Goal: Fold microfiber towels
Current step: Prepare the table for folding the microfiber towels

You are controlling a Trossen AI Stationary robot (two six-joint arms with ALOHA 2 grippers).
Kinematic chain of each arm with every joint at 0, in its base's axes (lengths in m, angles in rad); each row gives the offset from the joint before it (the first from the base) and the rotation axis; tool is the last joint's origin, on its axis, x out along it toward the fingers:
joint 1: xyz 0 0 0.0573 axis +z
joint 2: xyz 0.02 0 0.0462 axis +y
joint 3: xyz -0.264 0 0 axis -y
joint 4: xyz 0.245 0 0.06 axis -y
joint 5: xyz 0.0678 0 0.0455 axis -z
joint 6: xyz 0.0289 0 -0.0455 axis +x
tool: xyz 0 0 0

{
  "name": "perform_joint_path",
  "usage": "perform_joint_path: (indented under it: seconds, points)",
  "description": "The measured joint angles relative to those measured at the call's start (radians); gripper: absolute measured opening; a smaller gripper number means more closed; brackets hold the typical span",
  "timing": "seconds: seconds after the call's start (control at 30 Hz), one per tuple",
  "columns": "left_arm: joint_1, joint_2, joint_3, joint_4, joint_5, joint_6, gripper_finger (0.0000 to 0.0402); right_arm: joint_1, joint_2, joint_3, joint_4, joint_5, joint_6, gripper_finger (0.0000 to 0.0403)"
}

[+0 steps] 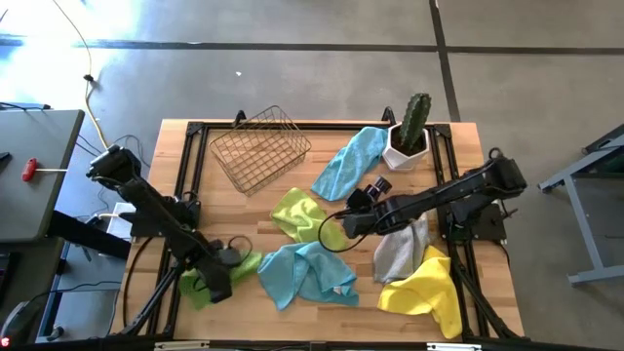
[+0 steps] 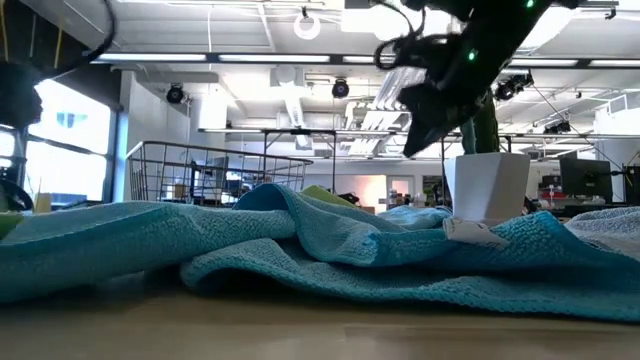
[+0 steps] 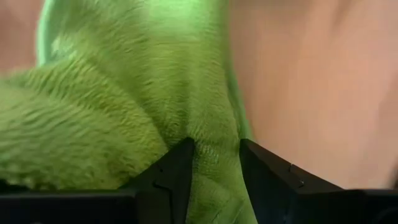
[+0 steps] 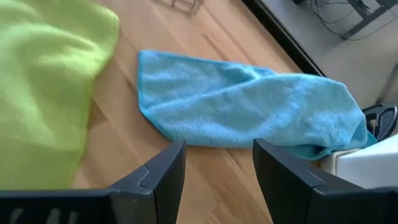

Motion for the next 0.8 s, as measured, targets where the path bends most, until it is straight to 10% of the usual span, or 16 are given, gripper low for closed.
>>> perform_joint_path:
  seconds: [0.33,0.53,0.8]
  points:
    - [-0.157,-0.002,0.005,-0.025,0.245,-0.28,0.0126,-0.049,0.061,0.0,0.13,0.015,-0.159,0.0181]
    - [-0.162,-0.002,0.087,-0.02,0.177,-0.207,0.0126,-0.114,0.068,0.0,0.202,0.076,-0.191,0.0181]
    - [-0.135,-0.003,0.196,-0.05,-0.116,0.071,0.0126,-0.177,0.074,0.0,0.212,-0.11,-0.156,0.0181]
